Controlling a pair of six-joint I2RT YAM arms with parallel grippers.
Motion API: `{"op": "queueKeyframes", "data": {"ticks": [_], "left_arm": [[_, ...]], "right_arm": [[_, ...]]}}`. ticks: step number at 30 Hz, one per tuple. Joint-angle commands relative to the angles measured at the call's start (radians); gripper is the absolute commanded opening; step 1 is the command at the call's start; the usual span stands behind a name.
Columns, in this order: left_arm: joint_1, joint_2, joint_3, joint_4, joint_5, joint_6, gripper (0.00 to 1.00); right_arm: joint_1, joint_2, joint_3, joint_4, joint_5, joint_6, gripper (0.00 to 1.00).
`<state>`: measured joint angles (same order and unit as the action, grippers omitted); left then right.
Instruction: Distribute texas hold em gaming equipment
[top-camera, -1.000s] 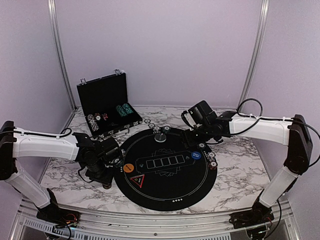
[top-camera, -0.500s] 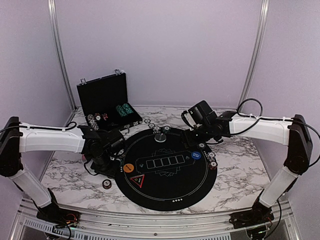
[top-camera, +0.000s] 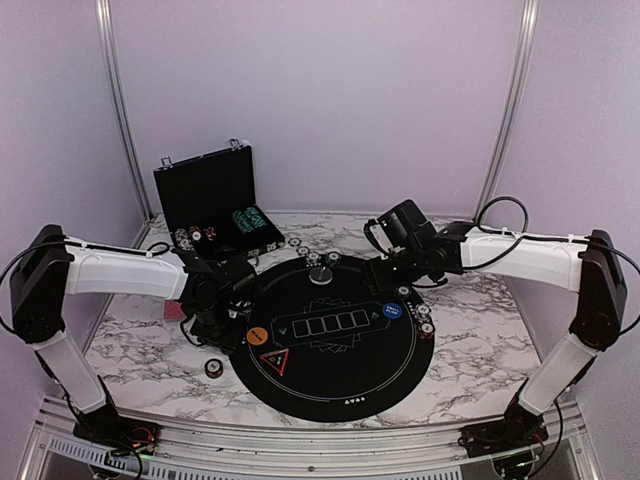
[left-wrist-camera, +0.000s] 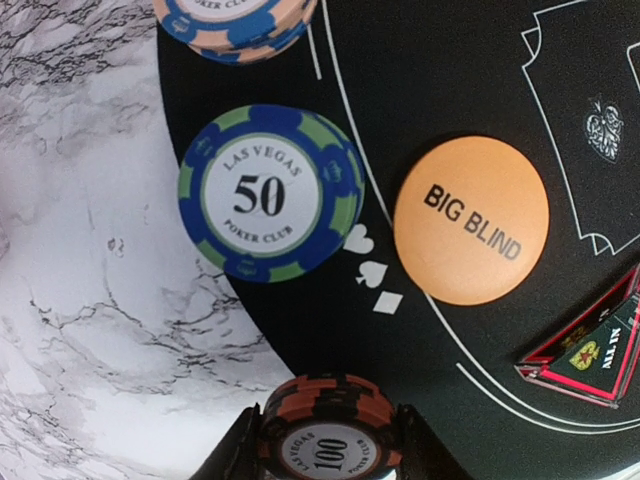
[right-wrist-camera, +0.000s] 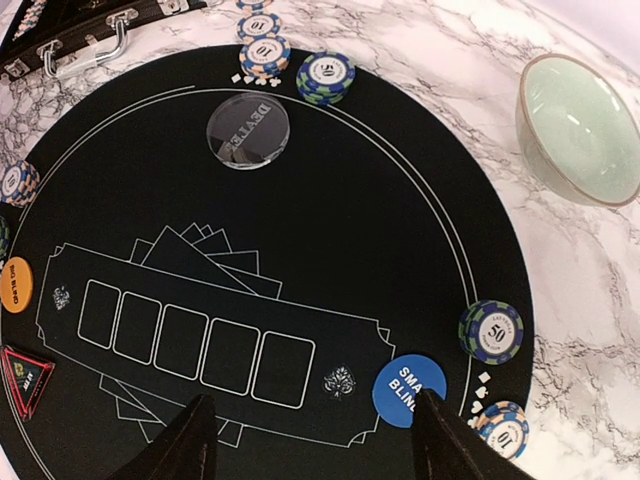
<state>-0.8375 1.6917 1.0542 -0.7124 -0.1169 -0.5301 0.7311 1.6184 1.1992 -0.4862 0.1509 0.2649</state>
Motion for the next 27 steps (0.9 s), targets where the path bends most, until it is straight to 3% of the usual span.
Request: {"op": "queueKeyframes", "data": {"ticks": [1,18,27], "left_arm": [[0.005,0.026,0.024,0.032,0.019,0.015,0.37],[0.006,0.074,0.024,0.084,0.030,0.013,0.38],[0.006,0.065,0.009,0.085,0.034,0.015,0.47]], "right_arm": [[0.008,-0.034,0.020,0.002,0.021,0.011,0.64],[0.008,-0.038,0.022,-0.006,0.024,0.011,0.64],[0.007,-0.049,0.013,-0.006,0.025,0.014,0.65]]}}
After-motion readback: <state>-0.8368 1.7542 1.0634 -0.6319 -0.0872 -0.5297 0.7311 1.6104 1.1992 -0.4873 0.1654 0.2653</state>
